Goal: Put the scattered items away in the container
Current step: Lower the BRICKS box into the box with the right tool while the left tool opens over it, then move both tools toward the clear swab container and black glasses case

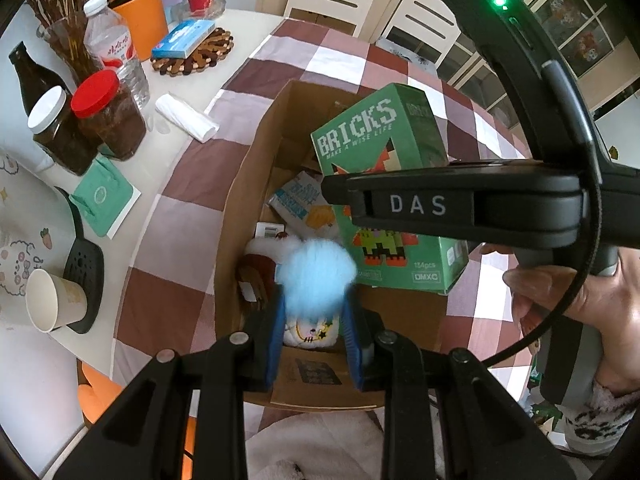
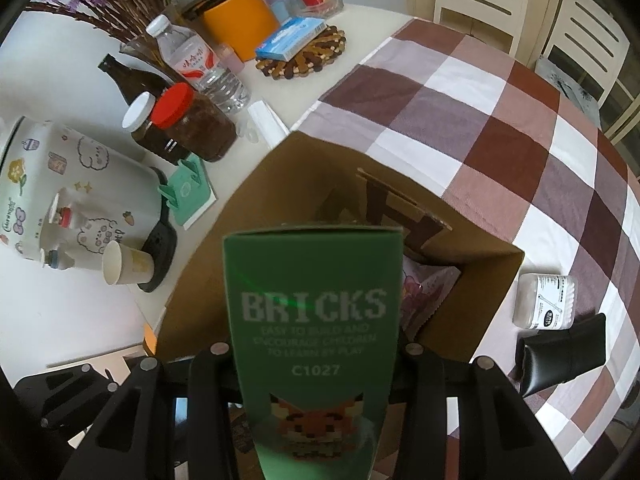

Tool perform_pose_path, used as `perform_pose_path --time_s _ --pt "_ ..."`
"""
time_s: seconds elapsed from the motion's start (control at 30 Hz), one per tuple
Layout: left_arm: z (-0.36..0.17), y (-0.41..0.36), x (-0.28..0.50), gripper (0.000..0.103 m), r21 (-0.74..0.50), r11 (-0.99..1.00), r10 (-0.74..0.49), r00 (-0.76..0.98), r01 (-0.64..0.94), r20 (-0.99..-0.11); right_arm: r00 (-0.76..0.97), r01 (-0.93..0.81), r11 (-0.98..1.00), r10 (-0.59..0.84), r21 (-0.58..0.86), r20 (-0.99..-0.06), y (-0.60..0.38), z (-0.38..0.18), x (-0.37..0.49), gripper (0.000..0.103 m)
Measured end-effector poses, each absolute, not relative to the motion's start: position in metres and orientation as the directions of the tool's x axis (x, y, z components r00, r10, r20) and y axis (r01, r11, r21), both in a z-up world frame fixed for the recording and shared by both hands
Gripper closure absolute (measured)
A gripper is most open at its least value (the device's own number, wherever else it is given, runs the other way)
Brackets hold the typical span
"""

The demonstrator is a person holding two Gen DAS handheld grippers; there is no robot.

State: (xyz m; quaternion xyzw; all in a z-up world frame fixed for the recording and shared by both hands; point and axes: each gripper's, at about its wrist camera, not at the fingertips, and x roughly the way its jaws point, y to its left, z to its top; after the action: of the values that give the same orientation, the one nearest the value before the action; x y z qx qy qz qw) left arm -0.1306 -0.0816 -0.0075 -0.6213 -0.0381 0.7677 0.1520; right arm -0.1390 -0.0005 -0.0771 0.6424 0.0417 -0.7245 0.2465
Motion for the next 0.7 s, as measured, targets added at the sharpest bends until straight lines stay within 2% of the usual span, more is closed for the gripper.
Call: perform_pose_path --time_s 0.07,0.13,0.17,0.2,0.33,0.4,0.5,0.7 --pt "-0.01 -0.083 -0.131 0.074 -0.248 -0.952 0.279 -0.175 -0.182 -0.944 -0.046 0.407 -0.877 -0.298 0.254 -0.954 0.0 -0.082 -0.14 0.058" --pt "-0.012 -0.084 -0.131 0.063 -0.251 -0.952 0.28 -0.166 -0.176 -0.946 -0.042 0.401 -0.881 -0.292 0.252 -0.955 0.0 -0.085 -0.142 0.058" --pt "-0.012 -0.084 -0.131 0.052 -0.252 -0.952 0.28 -0.164 -0.174 -0.946 -0.043 0.4 -0.883 -0.287 0.246 -0.957 0.0 -0.087 -0.142 0.058" --pt "-0.012 -0.084 -0.131 0.047 -0.253 -0.952 0.281 -0.167 -0.172 -0.945 -0.046 0.4 -0.885 -0.28 0.239 -0.959 0.001 -0.088 -0.143 0.058" --pt "-0.008 -0.086 -0.13 0.046 -0.255 -0.952 0.284 -0.175 -0.17 -0.943 -0.054 0.397 -0.89 -0.269 0.226 -0.962 0.001 -0.088 -0.144 0.058" --pt "-0.006 -0.086 -0.13 0.041 -0.254 -0.953 0.282 -0.178 -0.167 -0.943 -0.077 0.401 -0.892 -0.26 0.209 -0.963 0.002 -0.083 -0.143 0.058" --pt "0.0 -0.088 -0.129 0.035 -0.254 -0.954 0.283 -0.195 -0.162 -0.939 -0.138 0.406 -0.895 -0.259 0.184 -0.956 0.004 -0.064 -0.144 0.055" --pt "0.017 -0.087 -0.125 0.033 -0.247 -0.955 0.281 -0.233 -0.164 -0.931 -0.244 0.384 -0.906 -0.284 0.176 -0.927 0.021 -0.022 -0.143 0.051"
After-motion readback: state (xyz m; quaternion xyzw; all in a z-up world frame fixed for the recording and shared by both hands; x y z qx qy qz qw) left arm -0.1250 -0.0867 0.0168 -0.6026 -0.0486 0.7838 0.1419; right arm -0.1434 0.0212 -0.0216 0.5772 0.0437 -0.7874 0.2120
